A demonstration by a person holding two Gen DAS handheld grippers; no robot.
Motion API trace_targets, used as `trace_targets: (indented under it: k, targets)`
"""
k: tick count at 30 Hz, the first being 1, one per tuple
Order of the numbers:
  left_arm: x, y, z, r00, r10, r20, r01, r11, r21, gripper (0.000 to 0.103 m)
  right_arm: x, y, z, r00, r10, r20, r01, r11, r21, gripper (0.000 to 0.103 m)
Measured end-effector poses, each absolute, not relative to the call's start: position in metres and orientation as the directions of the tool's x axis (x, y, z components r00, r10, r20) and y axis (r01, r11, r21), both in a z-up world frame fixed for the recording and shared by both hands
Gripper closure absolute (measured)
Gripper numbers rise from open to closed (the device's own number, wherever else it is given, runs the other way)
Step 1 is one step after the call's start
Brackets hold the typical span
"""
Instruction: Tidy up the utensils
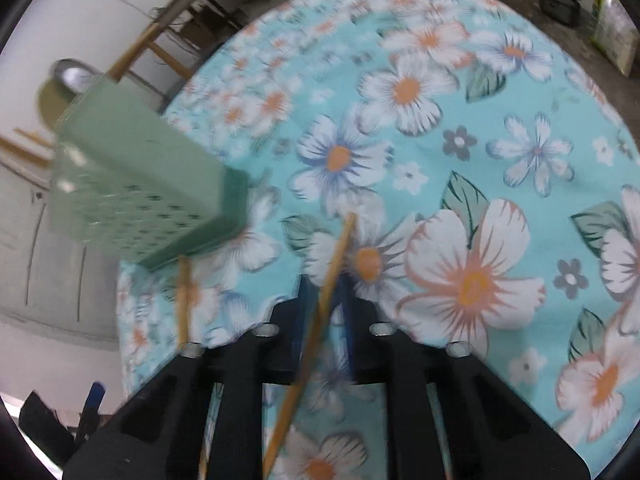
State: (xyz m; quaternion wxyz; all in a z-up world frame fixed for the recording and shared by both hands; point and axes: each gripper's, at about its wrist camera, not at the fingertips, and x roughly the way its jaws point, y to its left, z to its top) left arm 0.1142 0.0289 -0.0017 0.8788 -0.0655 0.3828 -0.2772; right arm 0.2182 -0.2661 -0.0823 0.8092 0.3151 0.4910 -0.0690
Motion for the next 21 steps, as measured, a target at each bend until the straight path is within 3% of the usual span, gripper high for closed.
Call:
trace_targets:
  k: [5,12,21]
  targets:
    - [0.114,0.032,0.002,0.564,-0.531,-0.632,0.435,0.842,-0.319,0.039,0.204,-0.264,-0.06,0.564,0.218,-0.797,0.38,0.788,0.484,0.099]
    - [0.121,0.032,-0.007,0.55,-0.534,-0.642,0.422,0.841,-0.338,0.039,0.187,-0.235,0.036,0.703,0.206,-0.681,0.207,0.857,0.472,0.099]
    - [0.123,0.035,-0.011,0.551,-0.527,-0.647,0.406,0.847,-0.343,0.039,0.19,-0.183,0.172,0.876,0.212,-0.433,-0.049,0.933,0.356,0.099]
